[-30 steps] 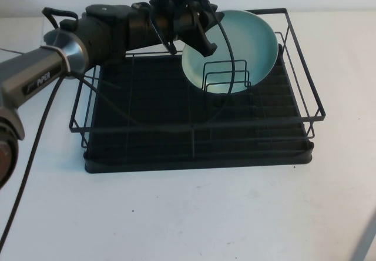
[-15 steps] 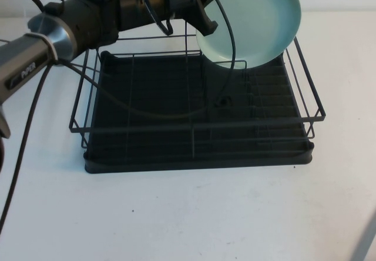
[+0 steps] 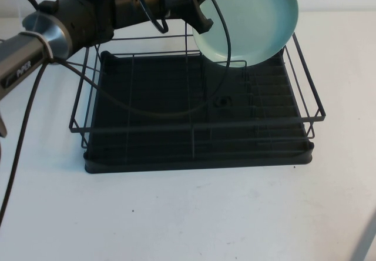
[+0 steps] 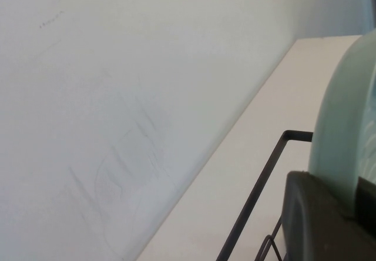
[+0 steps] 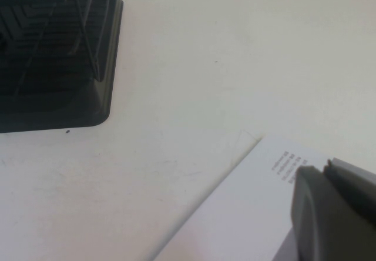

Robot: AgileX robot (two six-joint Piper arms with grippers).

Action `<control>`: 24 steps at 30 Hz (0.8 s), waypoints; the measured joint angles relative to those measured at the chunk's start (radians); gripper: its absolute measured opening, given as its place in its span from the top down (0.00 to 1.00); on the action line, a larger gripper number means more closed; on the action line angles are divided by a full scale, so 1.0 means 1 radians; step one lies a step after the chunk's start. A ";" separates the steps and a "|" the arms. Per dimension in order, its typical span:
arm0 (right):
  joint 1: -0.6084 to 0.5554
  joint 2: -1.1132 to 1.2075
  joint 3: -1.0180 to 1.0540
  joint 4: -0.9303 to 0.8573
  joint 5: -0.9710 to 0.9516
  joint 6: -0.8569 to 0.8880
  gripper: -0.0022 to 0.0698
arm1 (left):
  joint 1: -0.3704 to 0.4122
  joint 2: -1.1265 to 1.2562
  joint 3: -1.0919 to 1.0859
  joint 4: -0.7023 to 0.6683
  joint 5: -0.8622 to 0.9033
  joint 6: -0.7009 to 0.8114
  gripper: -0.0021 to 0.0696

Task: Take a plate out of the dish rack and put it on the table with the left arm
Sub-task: Grasp the plate from the shelf, then place the plate from the table

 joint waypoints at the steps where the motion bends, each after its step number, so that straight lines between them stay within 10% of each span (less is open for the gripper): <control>1: 0.000 0.000 0.000 0.000 0.000 0.000 1.00 | 0.000 0.000 0.000 0.000 0.000 0.003 0.93; 24: 0.000 0.000 0.000 0.000 0.000 0.000 1.00 | 0.002 -0.072 -0.005 -0.042 -0.051 0.044 0.97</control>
